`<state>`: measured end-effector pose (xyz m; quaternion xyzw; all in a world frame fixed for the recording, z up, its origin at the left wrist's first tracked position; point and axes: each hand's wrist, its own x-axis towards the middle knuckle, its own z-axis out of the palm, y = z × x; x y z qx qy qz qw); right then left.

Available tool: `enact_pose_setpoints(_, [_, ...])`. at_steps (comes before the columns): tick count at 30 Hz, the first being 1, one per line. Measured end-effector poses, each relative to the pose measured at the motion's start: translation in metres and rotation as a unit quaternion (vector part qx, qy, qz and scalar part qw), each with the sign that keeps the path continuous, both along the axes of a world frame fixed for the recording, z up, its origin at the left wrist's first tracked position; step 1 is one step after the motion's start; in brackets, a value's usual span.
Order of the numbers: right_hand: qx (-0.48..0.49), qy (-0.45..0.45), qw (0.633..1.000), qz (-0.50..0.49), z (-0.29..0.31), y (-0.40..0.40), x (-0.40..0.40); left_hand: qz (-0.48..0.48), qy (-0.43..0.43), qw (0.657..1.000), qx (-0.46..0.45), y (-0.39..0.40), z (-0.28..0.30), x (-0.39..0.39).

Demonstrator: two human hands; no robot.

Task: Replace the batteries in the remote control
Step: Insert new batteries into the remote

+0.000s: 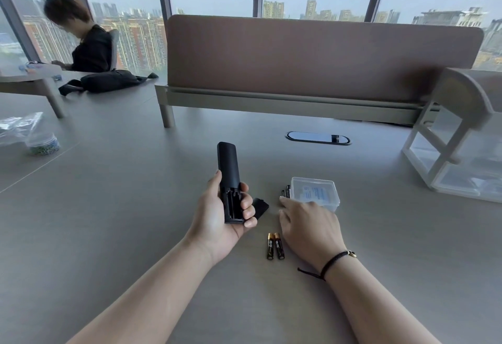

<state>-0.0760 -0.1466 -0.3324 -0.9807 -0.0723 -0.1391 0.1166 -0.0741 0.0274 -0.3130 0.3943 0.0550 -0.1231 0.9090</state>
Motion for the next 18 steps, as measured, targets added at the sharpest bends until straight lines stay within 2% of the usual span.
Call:
enact_pose_setpoints(6, [0.102, -0.023, 0.993, -0.046, 0.0036, -0.0027, 0.0001, 0.000, -0.004, 1.000, 0.005, -0.0016, 0.0011, -0.0001])
enact_pose_setpoints(18, [0.075, 0.031, 0.996, -0.032, 0.0092, -0.0006, -0.0074, -0.002, 0.001, 1.000, 0.013, -0.0022, -0.0011, 0.0013])
